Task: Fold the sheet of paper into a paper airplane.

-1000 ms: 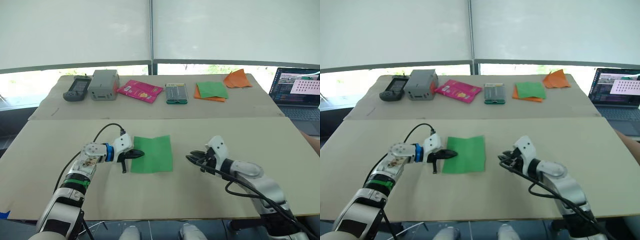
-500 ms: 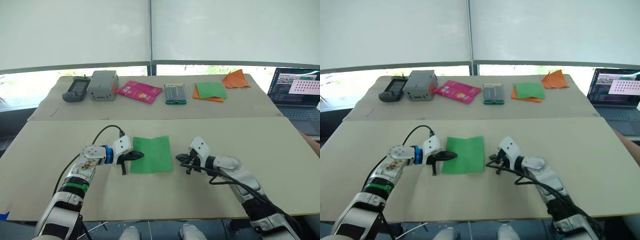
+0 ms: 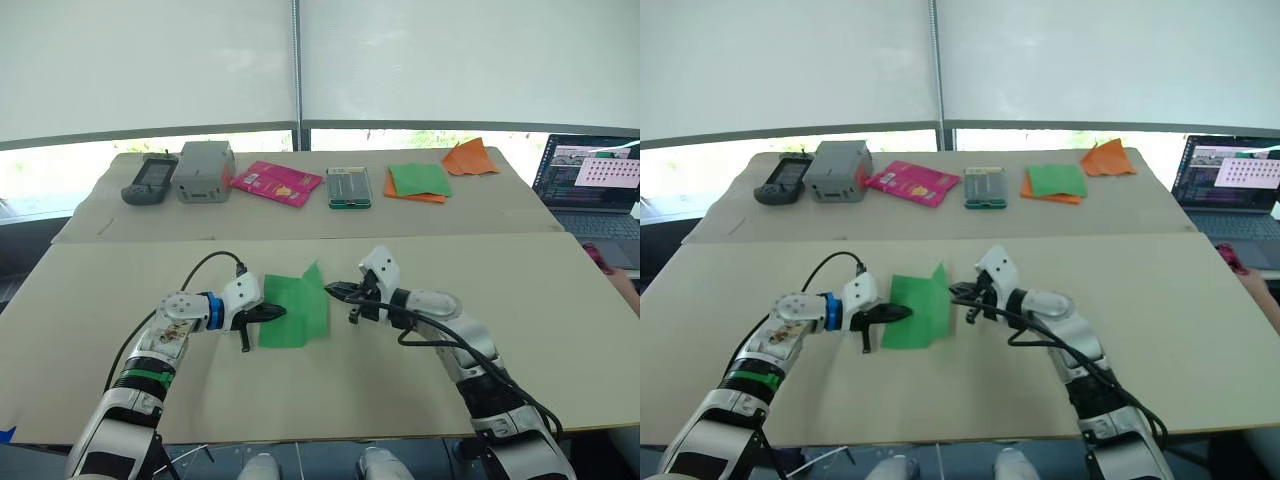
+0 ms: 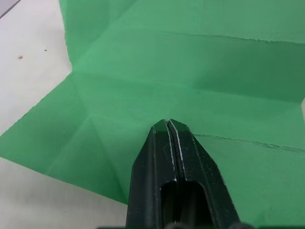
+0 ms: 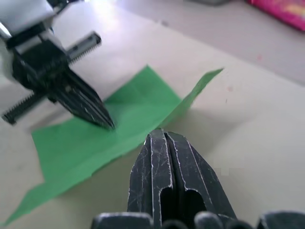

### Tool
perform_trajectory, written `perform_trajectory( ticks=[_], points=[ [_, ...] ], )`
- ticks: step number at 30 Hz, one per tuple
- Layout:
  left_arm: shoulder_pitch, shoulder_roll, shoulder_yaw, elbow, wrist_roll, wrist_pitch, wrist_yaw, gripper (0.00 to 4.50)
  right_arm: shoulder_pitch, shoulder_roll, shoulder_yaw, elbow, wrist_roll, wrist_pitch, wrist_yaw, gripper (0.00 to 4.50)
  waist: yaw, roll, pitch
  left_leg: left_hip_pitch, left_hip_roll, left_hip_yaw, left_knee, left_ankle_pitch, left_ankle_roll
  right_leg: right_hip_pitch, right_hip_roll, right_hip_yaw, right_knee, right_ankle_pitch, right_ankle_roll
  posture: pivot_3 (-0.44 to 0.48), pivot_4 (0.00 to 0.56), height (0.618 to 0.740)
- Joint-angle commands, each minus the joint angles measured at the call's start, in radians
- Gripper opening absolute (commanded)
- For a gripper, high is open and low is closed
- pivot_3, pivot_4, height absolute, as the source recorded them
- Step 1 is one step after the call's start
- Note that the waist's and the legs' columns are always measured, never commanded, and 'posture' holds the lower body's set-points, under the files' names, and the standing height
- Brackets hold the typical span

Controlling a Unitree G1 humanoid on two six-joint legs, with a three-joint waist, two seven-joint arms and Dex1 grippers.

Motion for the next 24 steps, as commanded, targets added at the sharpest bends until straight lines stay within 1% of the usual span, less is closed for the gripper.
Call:
perform_trajectory(
  ticks=[1,5,7,11,14,17,19,21,22,24],
  points=[
    [0.034,0.011,-0.030,0.014,0.034,0.026,-0.012,0.00,-0.020,0.034,0.059,-0.039,-0.014,0.035,-0.007,0.02,0.000,0.000,0.000,0.000,0.000,0.000,0.000,0.000,0.000,0.000,0.000,0.000,0.000,0.000,0.000,0.000,0.150,0.740],
    [0.042,0.024,-0.016,-0.009,0.027,0.041,-0.008,0.00,-0.016,0.083,0.126,0.032,-0.065,0.023,-0.036,0.02,0.001,0.000,0.000,-0.001,0.000,0.000,0.000,0.000,0.000,-0.001,0.000,0.000,0.000,0.000,0.000,0.000,0.150,0.740],
    [0.047,0.030,-0.009,-0.018,0.023,0.049,-0.005,0.00,-0.015,0.106,0.130,0.052,-0.064,0.027,-0.044,0.02,0.001,0.000,0.000,-0.001,0.000,0.000,0.000,0.000,0.000,-0.002,0.000,0.000,0.000,0.000,0.000,0.000,0.150,0.740],
    [0.059,0.043,-0.007,-0.029,0.024,0.056,-0.002,0.00,-0.010,0.126,0.015,0.013,0.008,0.032,-0.077,0.02,0.001,0.000,0.000,-0.002,0.000,0.000,0.000,0.000,0.000,-0.003,0.000,0.000,0.001,0.000,0.000,0.000,0.150,0.740],
    [0.073,0.045,-0.011,-0.046,0.025,0.061,-0.002,0.00,-0.006,0.079,-0.069,-0.077,0.075,0.067,-0.052,0.02,0.001,0.000,0.000,-0.002,0.000,0.000,0.000,0.000,0.000,-0.003,0.000,0.000,0.001,0.000,0.000,0.000,0.150,0.740],
    [0.082,0.043,-0.014,-0.061,0.023,0.068,-0.001,0.00,-0.009,0.033,-0.126,-0.106,0.118,0.103,-0.042,0.02,0.001,0.000,0.000,-0.002,0.000,0.000,0.000,0.000,0.000,-0.003,0.000,0.000,0.001,0.000,0.000,0.000,0.150,0.740],
    [0.083,0.041,-0.014,-0.064,0.022,0.072,0.001,0.00,0.000,-0.028,-0.105,-0.089,0.079,0.092,-0.020,0.02,0.001,0.000,0.000,-0.001,0.000,0.000,0.000,0.000,0.000,-0.002,0.000,0.000,0.001,0.000,0.000,0.000,0.150,0.740],
    [0.081,0.039,-0.015,-0.064,0.021,0.073,0.002,0.00,0.012,-0.074,-0.053,-0.045,0.023,0.064,-0.003,0.02,0.001,0.000,0.000,-0.001,0.000,0.000,0.000,0.000,0.000,-0.003,0.000,0.000,0.000,-0.002,-0.004,0.000,0.150,0.740],
    [0.079,0.038,-0.016,-0.062,0.022,0.072,0.002,0.00,0.016,-0.084,-0.025,-0.023,0.004,0.053,0.006,0.02,0.001,0.000,0.000,-0.001,0.000,0.000,0.000,0.000,0.000,-0.003,0.000,0.000,0.000,-0.004,-0.007,0.000,0.150,0.740],
    [0.077,0.036,-0.016,-0.060,0.022,0.071,0.002,0.00,0.021,-0.088,0.019,0.022,-0.031,0.034,0.015,0.02,0.001,0.000,0.000,-0.001,0.000,0.000,0.000,0.000,0.000,-0.003,0.000,0.000,0.000,-0.004,-0.007,0.000,0.150,0.740]
  ],
)
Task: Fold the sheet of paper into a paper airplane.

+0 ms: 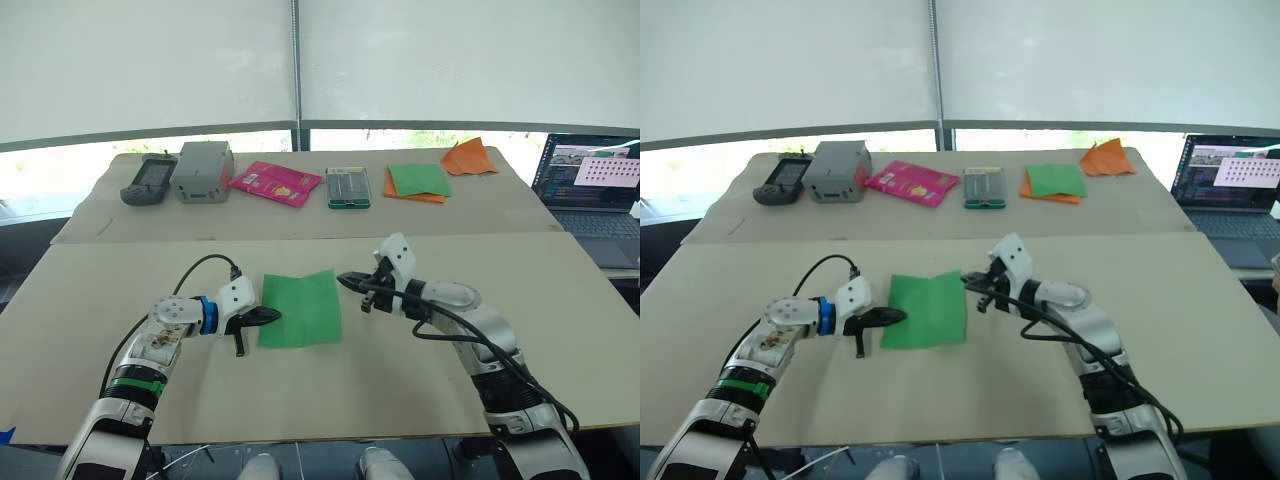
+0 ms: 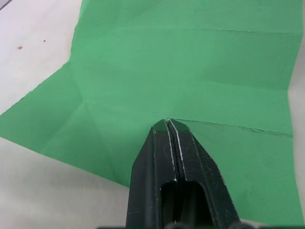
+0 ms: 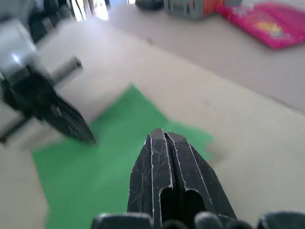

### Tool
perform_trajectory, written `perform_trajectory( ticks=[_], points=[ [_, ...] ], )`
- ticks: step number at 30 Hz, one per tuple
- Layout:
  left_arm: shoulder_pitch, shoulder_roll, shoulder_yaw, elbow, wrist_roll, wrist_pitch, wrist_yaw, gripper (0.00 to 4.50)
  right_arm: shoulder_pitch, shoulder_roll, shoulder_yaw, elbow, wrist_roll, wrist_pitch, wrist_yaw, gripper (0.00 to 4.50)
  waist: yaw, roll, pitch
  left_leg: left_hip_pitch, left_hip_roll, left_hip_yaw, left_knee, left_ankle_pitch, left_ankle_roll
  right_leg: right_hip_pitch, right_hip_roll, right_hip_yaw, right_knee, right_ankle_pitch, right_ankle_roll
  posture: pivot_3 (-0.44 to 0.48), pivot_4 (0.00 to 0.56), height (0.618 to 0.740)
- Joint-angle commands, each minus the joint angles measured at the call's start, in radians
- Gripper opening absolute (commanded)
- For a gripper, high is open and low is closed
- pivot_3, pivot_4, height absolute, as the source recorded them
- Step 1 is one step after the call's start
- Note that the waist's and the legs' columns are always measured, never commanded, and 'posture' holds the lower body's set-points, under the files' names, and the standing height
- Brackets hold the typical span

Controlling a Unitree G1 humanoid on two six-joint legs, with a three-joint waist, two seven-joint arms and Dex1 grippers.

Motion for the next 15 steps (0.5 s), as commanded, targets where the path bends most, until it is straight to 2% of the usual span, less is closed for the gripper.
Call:
perform_trajectory(
  ticks=[1,9,12,15],
  points=[
    [0.023,0.005,-0.028,0.027,0.031,0.027,-0.005,0.00,0.007,0.009,0.072,0.049,-0.054,-0.054,0.020,0.02,0.000,0.000,0.000,0.000,0.000,0.000,0.000,0.000,0.000,0.000,0.000,0.000,0.000,0.000,0.000,0.000,0.150,0.740],
    [0.023,0.008,-0.023,0.018,0.027,0.035,-0.002,0.00,0.005,0.044,0.064,0.106,-0.067,-0.097,0.015,0.02,0.000,0.000,0.000,-0.001,0.000,0.000,0.000,0.000,0.000,0.000,0.000,0.000,0.000,0.003,0.004,0.000,0.150,0.740],
    [0.028,0.008,-0.020,0.013,0.024,0.040,0.002,0.00,-0.004,0.069,0.007,0.109,-0.031,-0.084,-0.015,0.02,0.000,0.000,0.000,-0.001,0.000,0.000,0.000,0.000,0.000,0.000,0.000,0.000,0.000,0.003,0.005,0.000,0.150,0.740],
    [0.031,0.010,-0.019,0.007,0.023,0.045,0.004,0.00,0.001,0.035,-0.029,0.124,-0.039,-0.086,-0.014,0.02,0.002,0.000,0.000,-0.001,0.000,0.000,0.000,0.000,0.000,0.000,0.000,0.000,0.000,0.003,0.005,0.000,0.150,0.740]
  ],
)
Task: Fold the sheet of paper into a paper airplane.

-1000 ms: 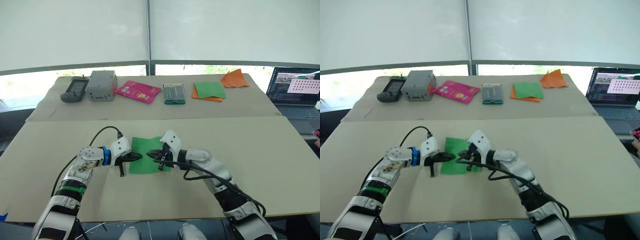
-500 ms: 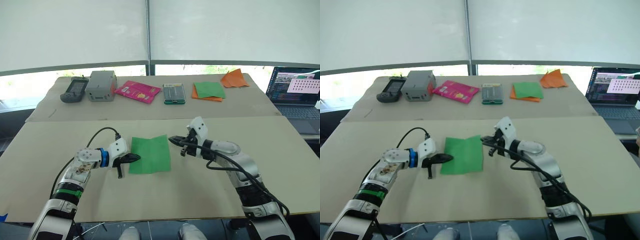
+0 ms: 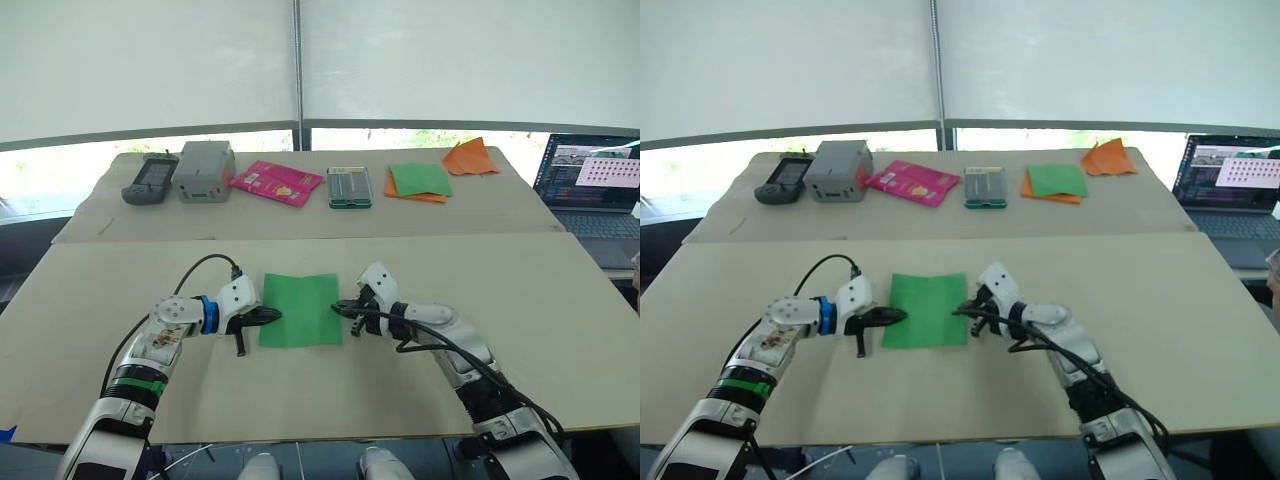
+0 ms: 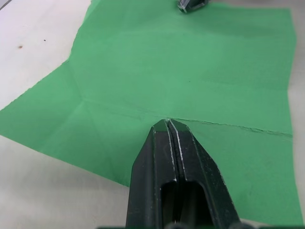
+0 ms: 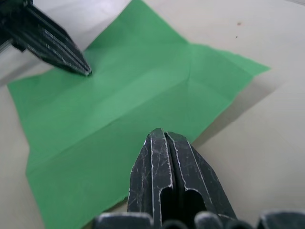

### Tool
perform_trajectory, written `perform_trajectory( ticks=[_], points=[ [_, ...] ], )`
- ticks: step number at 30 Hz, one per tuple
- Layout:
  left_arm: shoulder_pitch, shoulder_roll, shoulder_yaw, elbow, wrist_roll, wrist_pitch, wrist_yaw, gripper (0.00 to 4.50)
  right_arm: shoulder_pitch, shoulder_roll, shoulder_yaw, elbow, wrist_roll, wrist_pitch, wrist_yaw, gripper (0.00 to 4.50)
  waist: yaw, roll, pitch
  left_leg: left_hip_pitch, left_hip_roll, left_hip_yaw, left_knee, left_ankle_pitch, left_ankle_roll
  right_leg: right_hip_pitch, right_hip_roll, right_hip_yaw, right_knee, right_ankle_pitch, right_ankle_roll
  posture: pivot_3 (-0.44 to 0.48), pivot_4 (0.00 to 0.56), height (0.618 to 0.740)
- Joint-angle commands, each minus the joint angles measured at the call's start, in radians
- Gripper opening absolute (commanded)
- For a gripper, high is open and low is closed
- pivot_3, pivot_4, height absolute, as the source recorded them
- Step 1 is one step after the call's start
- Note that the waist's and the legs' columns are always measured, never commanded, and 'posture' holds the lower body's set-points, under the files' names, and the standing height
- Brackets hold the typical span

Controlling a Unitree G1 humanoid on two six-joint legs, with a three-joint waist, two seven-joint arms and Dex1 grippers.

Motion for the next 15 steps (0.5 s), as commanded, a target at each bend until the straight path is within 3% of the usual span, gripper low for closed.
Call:
perform_trajectory(
  ticks=[1,7,15],
  points=[
    [0.034,0.012,-0.020,0.014,0.024,0.038,-0.002,0.00,-0.014,-0.049,-0.051,0.009,-0.003,-0.026,0.004,0.02,0.001,0.000,0.000,0.000,0.000,0.000,0.000,0.000,0.000,0.000,0.000,0.000,0.000,0.000,0.000,0.000,0.150,0.740],
    [0.035,0.008,-0.022,0.010,0.026,0.041,-0.002,0.00,0.009,-0.089,0.012,0.038,-0.055,-0.064,0.046,0.02,-0.002,0.001,-0.001,0.001,0.000,0.000,0.000,0.000,0.000,0.000,0.000,0.000,0.000,-0.003,-0.005,0.000,0.150,0.740],
    [0.027,0.006,-0.023,0.020,0.028,0.039,-0.002,0.00,-0.018,0.003,0.044,0.024,-0.053,-0.056,0.033,0.02,-0.002,0.001,-0.001,0.002,0.000,0.000,0.000,0.000,0.000,0.001,0.000,0.000,0.000,-0.003,-0.005,0.000,0.150,0.740]
  ],
)
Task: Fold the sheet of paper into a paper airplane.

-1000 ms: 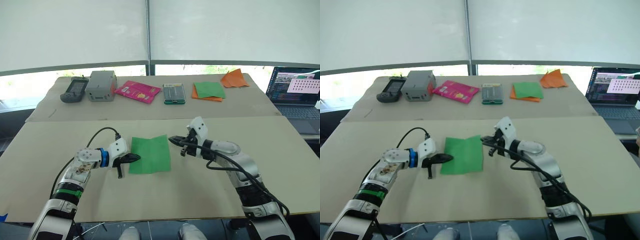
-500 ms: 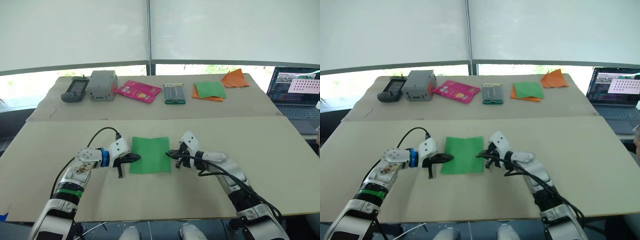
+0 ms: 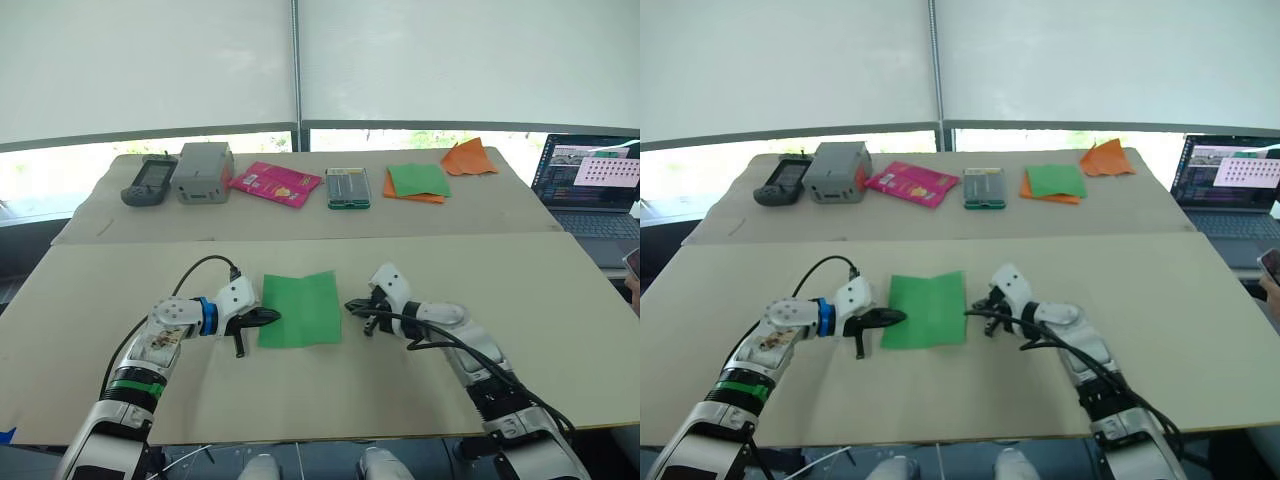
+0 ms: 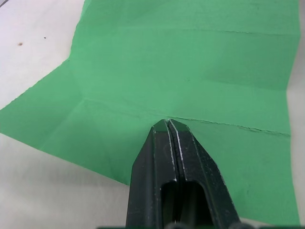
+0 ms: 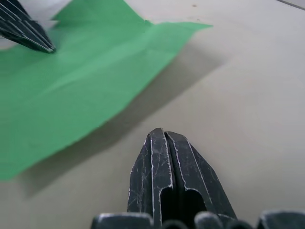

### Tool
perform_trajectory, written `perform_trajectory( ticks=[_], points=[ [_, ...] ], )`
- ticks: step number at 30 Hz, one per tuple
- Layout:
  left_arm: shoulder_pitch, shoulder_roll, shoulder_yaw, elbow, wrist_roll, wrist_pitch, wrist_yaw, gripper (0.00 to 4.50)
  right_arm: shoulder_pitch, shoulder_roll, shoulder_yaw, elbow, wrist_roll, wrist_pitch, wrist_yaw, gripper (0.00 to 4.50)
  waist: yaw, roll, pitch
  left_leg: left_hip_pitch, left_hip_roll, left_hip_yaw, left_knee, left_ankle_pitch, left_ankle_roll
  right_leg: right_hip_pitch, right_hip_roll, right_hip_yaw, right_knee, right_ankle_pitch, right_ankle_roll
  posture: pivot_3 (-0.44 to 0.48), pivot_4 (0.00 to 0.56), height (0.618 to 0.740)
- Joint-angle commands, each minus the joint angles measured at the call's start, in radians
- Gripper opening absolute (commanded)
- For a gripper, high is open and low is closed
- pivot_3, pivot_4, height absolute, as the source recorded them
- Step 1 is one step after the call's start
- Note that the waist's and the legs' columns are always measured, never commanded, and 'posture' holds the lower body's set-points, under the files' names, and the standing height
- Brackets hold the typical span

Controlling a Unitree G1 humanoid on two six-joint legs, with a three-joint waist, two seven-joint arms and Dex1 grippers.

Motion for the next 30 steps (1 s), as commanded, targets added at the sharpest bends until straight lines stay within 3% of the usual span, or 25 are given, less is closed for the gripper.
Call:
perform_trajectory(
  ticks=[1,11,30],
  points=[
    [0.015,0.003,-0.026,0.033,0.028,0.021,-0.005,0.00,-0.027,0.041,0.019,-0.025,0.007,0.009,0.001,0.02,0.000,0.000,0.000,0.000,0.000,0.000,0.000,0.000,0.000,0.000,0.000,0.000,0.000,0.000,0.000,0.000,0.150,0.740],
    [0.017,0.003,-0.028,0.033,0.027,0.022,-0.007,0.00,-0.081,0.116,0.038,-0.062,0.013,0.047,-0.018,0.02,0.002,0.000,0.000,-0.001,0.000,0.000,0.000,0.000,0.000,-0.001,0.000,0.000,0.000,0.001,0.002,0.000,0.150,0.740],
    [0.040,0.023,-0.013,-0.005,0.022,0.039,-0.004,0.00,-0.141,0.233,0.163,0.158,-0.107,0.042,-0.049,0.02,-0.014,0.000,0.000,0.000,0.000,0.000,0.000,0.000,0.000,-0.002,0.000,0.000,0.002,0.001,0.002,0.000,0.150,0.740]
  ],
)
